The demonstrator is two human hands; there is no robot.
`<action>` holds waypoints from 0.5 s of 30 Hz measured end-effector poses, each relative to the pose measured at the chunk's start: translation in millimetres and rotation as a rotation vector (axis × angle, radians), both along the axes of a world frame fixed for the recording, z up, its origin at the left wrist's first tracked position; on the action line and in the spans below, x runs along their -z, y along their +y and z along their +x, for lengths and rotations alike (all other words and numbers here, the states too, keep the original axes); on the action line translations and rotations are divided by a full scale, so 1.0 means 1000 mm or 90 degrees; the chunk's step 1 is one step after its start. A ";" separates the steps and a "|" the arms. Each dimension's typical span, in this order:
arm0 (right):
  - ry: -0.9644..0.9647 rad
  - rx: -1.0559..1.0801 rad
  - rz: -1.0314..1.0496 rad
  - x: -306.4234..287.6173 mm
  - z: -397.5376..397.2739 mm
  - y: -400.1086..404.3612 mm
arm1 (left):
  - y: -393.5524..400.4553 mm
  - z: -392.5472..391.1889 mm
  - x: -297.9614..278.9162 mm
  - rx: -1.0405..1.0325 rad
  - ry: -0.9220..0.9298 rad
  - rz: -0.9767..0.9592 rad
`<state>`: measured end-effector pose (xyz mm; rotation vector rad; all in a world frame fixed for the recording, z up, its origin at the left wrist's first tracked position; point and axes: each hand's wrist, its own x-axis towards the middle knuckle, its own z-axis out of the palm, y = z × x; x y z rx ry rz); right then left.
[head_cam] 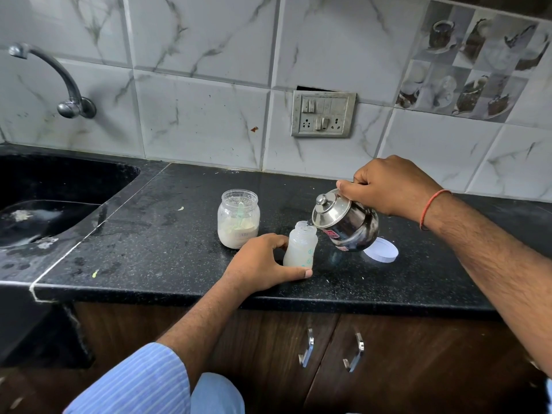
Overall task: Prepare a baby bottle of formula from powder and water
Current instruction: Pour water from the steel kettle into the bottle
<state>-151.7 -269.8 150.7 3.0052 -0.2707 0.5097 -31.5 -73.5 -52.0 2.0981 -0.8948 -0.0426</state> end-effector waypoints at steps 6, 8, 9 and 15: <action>0.001 0.000 -0.001 0.000 0.000 0.000 | -0.001 0.002 0.002 0.006 0.005 -0.001; 0.001 -0.003 -0.005 0.000 0.001 0.001 | -0.001 0.003 0.002 0.006 0.003 0.000; 0.001 -0.004 -0.006 0.000 0.001 0.001 | -0.001 0.003 0.002 0.006 -0.002 0.001; 0.004 0.000 -0.003 0.000 0.001 0.000 | -0.001 0.002 0.002 0.003 -0.005 0.001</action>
